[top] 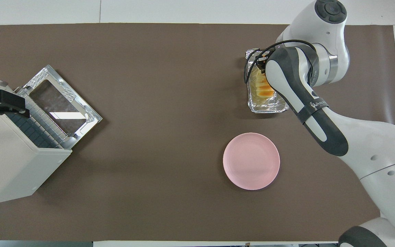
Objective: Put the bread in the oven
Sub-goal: 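Lift the bread with the right gripper and carry it to the foil tray, then lower the bread into the foil tray and open the right gripper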
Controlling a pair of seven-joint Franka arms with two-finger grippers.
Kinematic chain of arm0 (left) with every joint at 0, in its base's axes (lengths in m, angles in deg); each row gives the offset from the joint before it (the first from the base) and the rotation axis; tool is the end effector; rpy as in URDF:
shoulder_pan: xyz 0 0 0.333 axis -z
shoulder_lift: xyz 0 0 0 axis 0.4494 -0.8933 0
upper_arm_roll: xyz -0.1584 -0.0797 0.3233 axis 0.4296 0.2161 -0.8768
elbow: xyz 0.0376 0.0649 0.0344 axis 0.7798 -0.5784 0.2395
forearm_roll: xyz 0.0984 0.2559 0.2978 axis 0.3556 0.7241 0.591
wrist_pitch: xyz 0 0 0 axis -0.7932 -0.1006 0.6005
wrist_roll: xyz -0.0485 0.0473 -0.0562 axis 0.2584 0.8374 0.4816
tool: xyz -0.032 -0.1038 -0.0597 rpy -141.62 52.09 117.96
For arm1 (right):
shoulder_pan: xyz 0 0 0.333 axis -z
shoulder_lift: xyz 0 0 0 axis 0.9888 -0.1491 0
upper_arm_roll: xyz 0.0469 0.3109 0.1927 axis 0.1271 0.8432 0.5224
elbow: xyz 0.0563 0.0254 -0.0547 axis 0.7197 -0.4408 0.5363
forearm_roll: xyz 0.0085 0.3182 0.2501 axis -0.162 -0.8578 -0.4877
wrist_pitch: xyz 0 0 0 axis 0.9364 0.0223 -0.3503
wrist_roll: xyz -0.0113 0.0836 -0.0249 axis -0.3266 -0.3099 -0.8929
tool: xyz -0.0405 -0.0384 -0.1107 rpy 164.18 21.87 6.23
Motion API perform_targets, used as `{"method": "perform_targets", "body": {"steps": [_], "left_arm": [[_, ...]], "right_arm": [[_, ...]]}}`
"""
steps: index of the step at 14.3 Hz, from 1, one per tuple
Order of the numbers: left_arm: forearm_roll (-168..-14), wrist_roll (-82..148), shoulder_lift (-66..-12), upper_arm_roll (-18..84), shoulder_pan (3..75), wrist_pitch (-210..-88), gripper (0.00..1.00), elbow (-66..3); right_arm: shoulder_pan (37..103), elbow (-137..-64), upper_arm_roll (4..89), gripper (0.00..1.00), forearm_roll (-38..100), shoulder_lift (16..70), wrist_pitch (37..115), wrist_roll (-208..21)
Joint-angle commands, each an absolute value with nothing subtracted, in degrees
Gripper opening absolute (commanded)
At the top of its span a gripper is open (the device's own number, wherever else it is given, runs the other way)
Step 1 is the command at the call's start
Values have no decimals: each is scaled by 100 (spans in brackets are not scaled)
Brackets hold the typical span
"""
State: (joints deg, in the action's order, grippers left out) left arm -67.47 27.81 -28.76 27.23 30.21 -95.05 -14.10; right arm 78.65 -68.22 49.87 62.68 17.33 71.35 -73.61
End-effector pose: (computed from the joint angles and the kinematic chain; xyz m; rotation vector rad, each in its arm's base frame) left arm 0.5523 -0.0133 0.6355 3.1006 0.2558 -0.2118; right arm 0.7771 0.1457 0.3647 -3.0350 0.0066 0.0166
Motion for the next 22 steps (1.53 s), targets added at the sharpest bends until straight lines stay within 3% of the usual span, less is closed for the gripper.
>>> {"method": "perform_targets", "body": {"steps": [1,12,17,19,20,21,22], "left_arm": [[-6776,2783,-2708,2750,2969,-9614,100,-1593],[-6785,2783,-2708,2750,2978,-9614,100,-1593],[-6785,2783,-2708,2750,2969,-9614,100,-1593],[-6776,2783,-2708,2750,2969,-9614,100,-1593],[-6776,2783,-2708,2750,2969,-9614,100,-1593],[-6785,2783,-2708,2750,2969,-9614,100,-1593],[-6776,2783,-2708,2750,2969,-9614,100,-1593]], "right_arm": [[7896,-6896,5022,100,6323,1746,7172,-7472],[8212,-7018,4978,100,6761,2071,6680,-8032],[8511,-8449,4970,100,6894,2484,8013,-8438],[8512,-8627,4970,99,6894,2537,8226,-8430],[8503,-8644,4970,95,6894,2537,8227,-8404],[8511,-8671,4970,78,6894,2546,8253,-8395],[8512,-8688,4970,25,6894,2546,8253,-8394]]}}
